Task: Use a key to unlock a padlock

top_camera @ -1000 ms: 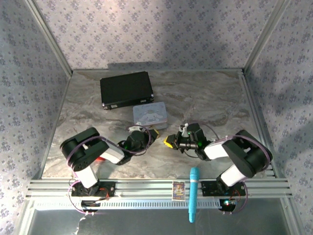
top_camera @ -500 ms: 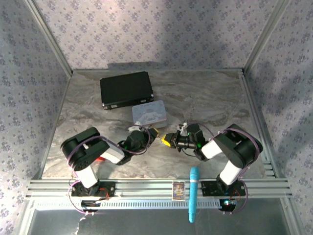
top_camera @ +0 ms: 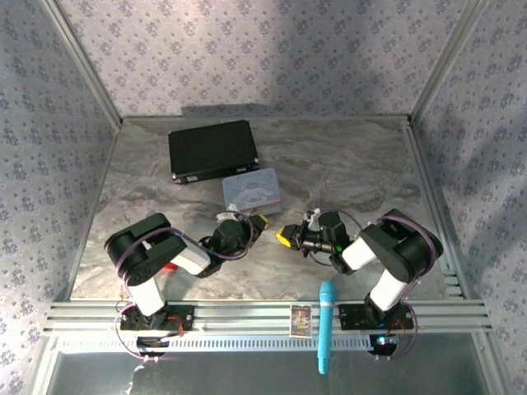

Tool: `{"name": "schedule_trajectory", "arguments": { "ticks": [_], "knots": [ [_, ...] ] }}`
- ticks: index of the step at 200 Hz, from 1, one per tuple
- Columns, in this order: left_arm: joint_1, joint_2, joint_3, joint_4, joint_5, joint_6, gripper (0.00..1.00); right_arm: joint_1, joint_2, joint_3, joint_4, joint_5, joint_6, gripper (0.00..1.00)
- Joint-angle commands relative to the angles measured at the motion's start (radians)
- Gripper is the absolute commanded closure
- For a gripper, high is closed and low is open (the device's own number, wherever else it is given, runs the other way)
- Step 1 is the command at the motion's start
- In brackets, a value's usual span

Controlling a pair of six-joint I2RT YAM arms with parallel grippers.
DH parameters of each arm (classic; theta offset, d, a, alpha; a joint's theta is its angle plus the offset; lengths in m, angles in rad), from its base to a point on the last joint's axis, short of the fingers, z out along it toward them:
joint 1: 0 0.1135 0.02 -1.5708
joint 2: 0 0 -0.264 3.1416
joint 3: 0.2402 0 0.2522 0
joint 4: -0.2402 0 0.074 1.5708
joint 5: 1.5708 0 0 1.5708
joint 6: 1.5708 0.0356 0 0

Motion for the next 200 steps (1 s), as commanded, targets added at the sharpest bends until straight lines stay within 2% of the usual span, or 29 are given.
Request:
{"name": "schedule_trajectory", "arguments": {
  "ticks": [1, 137, 166, 200],
  "knots": [
    [-0.006, 0.026, 0.017, 0.002, 0.031, -0.082, 1.00, -0.002, -0.021, 0.003, 0.037, 0.024, -0.002, 1.00],
    [-0.015, 0.063, 0.047, -0.008, 0.051, -0.095, 1.00, 0.034, 0.005, 0.044, 0.107, 0.047, -0.006, 1.00],
    [-0.016, 0.070, 0.046, 0.010, 0.052, -0.099, 1.00, 0.030, 0.000, 0.040, 0.072, 0.057, -0.019, 1.00],
    [-0.029, 0.050, 0.046, 0.001, 0.063, -0.109, 1.00, 0.007, 0.057, 0.058, 0.110, 0.048, -0.009, 1.00]
  ]
}}
